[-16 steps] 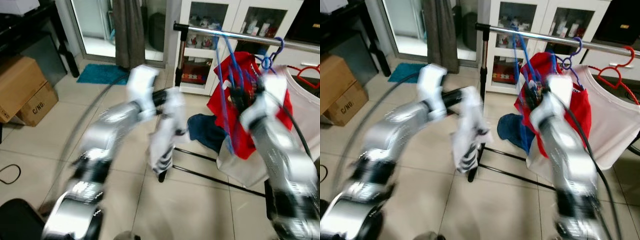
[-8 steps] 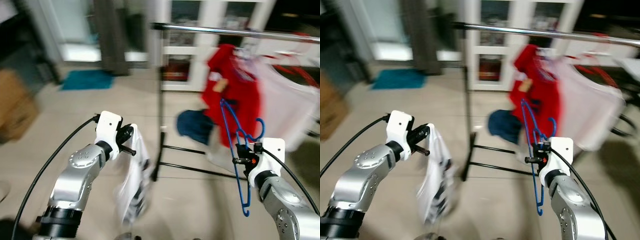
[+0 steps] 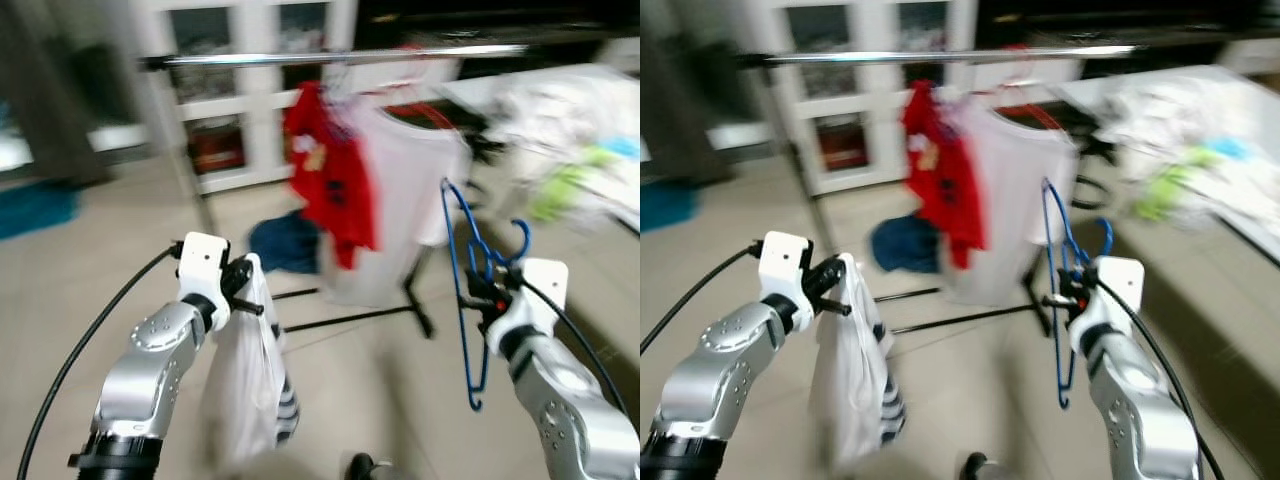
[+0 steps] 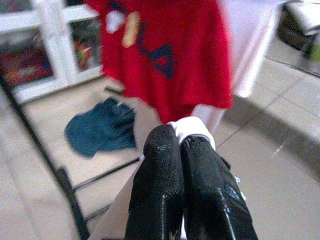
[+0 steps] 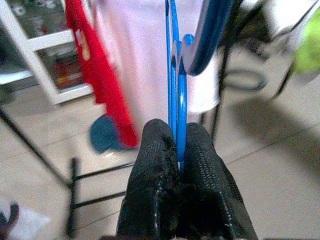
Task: Hang hanger
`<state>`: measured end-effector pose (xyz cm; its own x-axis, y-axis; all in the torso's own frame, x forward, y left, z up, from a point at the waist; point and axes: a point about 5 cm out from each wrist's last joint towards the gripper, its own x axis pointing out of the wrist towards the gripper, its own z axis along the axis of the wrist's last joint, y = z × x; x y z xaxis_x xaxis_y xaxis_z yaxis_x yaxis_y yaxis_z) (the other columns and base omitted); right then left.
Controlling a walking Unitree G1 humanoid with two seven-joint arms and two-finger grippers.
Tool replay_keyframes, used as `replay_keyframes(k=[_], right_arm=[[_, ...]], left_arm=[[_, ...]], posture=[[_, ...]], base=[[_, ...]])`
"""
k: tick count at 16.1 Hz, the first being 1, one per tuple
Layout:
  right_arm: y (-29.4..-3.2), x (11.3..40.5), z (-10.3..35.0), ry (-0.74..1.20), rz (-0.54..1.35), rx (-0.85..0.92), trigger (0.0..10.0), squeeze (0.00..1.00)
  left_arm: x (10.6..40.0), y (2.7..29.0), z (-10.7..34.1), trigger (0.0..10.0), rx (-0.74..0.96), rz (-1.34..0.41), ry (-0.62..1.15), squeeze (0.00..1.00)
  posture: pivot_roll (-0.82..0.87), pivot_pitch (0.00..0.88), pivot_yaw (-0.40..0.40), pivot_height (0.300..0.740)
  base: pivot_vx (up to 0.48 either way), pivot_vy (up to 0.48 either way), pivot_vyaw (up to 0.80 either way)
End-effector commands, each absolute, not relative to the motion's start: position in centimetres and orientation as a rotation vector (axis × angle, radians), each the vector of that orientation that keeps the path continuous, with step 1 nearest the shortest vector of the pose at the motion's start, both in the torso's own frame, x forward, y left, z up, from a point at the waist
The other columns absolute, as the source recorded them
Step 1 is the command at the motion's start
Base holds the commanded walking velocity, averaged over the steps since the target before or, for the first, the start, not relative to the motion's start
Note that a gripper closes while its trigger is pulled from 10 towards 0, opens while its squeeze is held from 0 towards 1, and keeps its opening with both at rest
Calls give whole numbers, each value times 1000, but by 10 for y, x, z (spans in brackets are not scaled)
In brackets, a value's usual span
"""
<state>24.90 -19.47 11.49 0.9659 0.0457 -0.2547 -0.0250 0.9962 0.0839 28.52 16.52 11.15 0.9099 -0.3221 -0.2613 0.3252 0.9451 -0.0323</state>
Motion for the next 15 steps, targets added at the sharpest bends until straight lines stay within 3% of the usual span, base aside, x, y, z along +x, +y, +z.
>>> replay_keyframes(k=[1, 15], right_arm=[[-198, 253, 125, 213, 41, -6, 10000, 0], [-193, 247, 141, 151, 79, 11, 10000, 0]], left_arm=[[289, 159, 121, 10000, 39, -345, 213, 0], [290, 148, 134, 10000, -9, -387, 117, 0]], posture=[[-36, 0, -15, 740], [-51, 0, -21, 740]], base=[[0, 0, -800], [0, 0, -800]])
